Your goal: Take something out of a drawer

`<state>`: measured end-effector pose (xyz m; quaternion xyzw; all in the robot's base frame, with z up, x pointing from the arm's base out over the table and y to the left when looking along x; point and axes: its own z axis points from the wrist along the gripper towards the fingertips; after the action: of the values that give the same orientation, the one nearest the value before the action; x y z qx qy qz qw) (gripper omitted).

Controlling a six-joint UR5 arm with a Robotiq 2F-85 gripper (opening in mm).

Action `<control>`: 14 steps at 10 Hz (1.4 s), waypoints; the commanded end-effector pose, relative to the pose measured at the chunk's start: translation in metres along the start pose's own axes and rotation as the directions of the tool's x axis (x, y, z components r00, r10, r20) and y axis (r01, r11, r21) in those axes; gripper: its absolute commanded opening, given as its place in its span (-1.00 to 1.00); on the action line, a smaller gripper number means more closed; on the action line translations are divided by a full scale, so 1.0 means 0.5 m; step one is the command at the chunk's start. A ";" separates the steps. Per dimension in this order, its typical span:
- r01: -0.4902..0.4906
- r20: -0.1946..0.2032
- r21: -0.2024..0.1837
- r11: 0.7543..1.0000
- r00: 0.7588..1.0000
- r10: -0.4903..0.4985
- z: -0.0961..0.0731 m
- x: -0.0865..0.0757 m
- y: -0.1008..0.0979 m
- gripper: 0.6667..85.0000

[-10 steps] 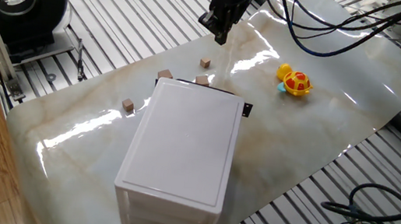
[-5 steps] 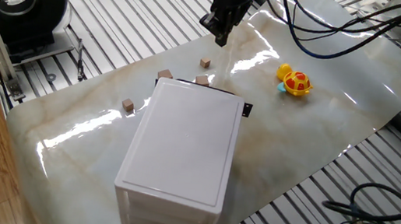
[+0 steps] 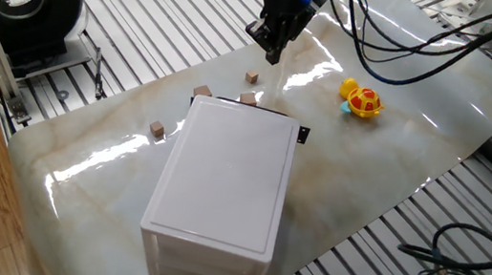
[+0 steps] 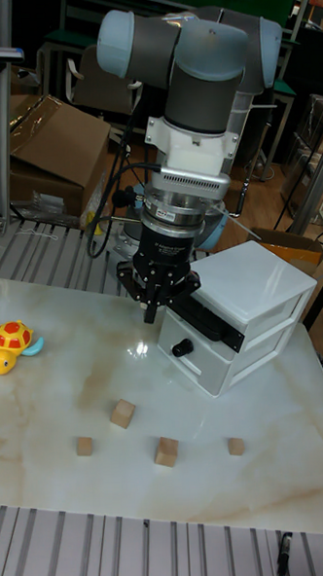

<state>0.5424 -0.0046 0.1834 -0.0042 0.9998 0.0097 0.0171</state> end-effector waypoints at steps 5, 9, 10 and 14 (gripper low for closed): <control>0.146 0.018 0.071 0.987 0.989 -0.148 0.020 0.001 -0.018 -0.99; 0.194 -0.029 0.043 0.980 0.981 -0.192 0.023 0.026 -0.003 -0.99; 0.188 -0.005 0.020 0.982 0.982 -0.188 0.018 0.017 0.008 -0.99; 0.260 0.038 -0.017 0.965 0.965 -0.259 -0.003 -0.006 0.013 -0.99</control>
<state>0.5406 -0.0032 0.1790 -0.1120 0.9934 0.0019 0.0251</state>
